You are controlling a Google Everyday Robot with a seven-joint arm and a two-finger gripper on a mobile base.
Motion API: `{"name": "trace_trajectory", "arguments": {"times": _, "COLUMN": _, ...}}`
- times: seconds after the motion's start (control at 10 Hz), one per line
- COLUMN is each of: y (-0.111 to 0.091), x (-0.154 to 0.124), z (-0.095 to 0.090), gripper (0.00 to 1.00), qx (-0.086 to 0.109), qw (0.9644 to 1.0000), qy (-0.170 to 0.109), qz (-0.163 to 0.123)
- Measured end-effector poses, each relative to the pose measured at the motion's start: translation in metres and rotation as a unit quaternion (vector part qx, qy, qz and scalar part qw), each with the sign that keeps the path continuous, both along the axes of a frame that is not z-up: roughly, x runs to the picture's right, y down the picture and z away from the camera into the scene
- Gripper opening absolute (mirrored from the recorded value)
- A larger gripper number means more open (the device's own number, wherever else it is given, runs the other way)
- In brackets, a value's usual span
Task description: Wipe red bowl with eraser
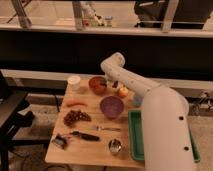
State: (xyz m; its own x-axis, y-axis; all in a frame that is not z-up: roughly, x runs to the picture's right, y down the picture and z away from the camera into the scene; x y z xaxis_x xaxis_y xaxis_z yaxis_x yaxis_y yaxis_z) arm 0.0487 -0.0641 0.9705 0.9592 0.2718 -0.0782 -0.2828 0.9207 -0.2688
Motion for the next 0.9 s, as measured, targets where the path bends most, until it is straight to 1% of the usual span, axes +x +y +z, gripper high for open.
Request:
{"name": "trace_trajectory", "arguments": {"times": 0.1, "y": -0.004, "x": 0.0, "z": 0.004, "gripper": 0.0, "qx": -0.001, "qw": 1.0, "qy": 0.003, "qz": -0.001}}
{"name": "trace_trajectory", "arguments": {"times": 0.2, "y": -0.013, "x": -0.005, "z": 0.01, "gripper": 0.0, "qx": 0.0, "qw": 1.0, "qy": 0.005, "qz": -0.004}}
{"name": "trace_trajectory", "arguments": {"times": 0.4, "y": -0.025, "x": -0.021, "z": 0.017, "gripper": 0.0, "qx": 0.002, "qw": 0.9999, "qy": 0.004, "qz": -0.011}}
{"name": "trace_trajectory", "arguments": {"times": 0.6, "y": -0.03, "x": -0.041, "z": 0.019, "gripper": 0.0, "qx": 0.003, "qw": 0.9997, "qy": -0.002, "qz": -0.023}}
{"name": "trace_trajectory", "arguments": {"times": 0.9, "y": -0.032, "x": -0.059, "z": 0.016, "gripper": 0.0, "qx": 0.007, "qw": 0.9992, "qy": -0.012, "qz": -0.038}}
